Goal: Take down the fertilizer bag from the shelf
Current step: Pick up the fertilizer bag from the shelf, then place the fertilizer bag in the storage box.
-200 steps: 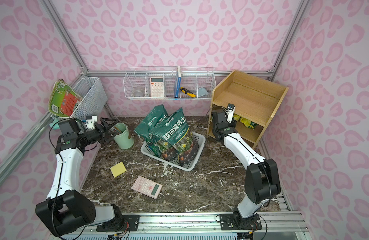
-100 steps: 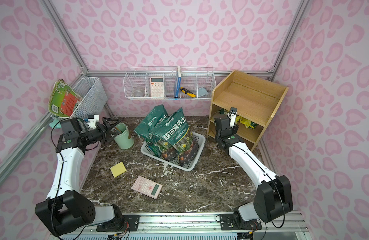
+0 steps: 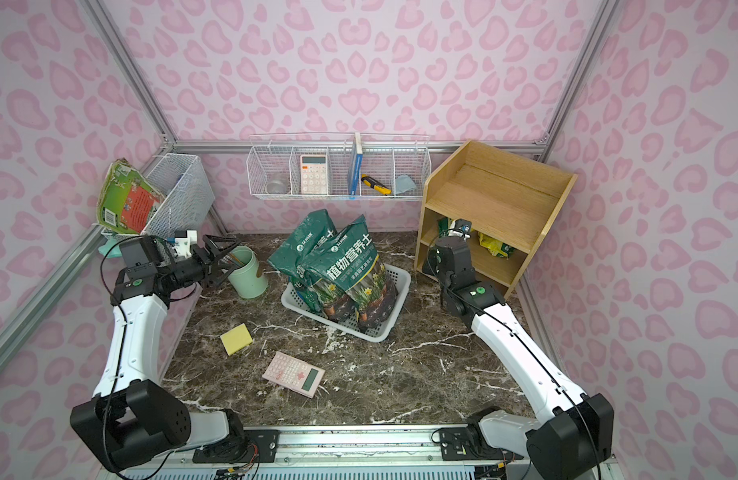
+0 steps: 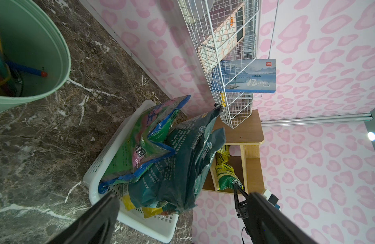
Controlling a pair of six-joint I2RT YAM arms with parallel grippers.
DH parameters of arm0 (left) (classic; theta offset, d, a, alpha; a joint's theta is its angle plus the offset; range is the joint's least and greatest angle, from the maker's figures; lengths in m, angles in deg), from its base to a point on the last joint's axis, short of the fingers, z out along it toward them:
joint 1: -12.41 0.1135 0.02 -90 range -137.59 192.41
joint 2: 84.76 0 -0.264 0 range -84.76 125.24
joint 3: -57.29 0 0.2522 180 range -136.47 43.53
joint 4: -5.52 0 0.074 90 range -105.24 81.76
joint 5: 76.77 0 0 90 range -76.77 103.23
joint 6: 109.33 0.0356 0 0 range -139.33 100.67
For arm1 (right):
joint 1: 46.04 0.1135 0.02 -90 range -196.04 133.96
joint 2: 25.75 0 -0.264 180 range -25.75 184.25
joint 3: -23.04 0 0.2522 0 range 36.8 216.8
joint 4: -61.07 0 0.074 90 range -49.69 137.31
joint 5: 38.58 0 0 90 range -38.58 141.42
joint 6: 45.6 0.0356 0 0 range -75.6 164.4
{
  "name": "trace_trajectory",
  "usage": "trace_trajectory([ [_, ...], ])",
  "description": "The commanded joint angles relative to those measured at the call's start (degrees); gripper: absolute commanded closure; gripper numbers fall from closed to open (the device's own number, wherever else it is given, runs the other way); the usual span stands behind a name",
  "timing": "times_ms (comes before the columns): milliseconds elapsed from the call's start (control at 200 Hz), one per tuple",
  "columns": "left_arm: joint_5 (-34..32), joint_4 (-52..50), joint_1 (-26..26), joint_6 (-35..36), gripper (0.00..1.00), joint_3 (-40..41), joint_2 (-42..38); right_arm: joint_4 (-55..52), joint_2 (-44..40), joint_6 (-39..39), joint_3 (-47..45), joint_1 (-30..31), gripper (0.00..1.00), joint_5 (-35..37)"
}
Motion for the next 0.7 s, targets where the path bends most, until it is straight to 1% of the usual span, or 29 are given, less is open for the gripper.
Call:
trace_trajectory([
  [0,0.16,0.14,0.01,0.39,0.01,-0.03,-0.19,4.04,-0.08,-0.78,0.85,0.54,1.0,-7.0],
  [370,0.17,0.08,-0.01,0.3,0.01,-0.33,-0.11,5.98,0.24,3.22,-0.43,0.75,1.0,-26.32],
  [525,0.13,0.08,0.03,0.31,0.01,-0.16,-0.07,7.89,1.47,5.86,-2.51,1.29,1.0,-32.53],
  [695,0.01,0.06,-0.01,0.42,0.01,-0.1,-0.11,9.99,4.03,8.33,-4.36,1.56,1.0,-37.68],
])
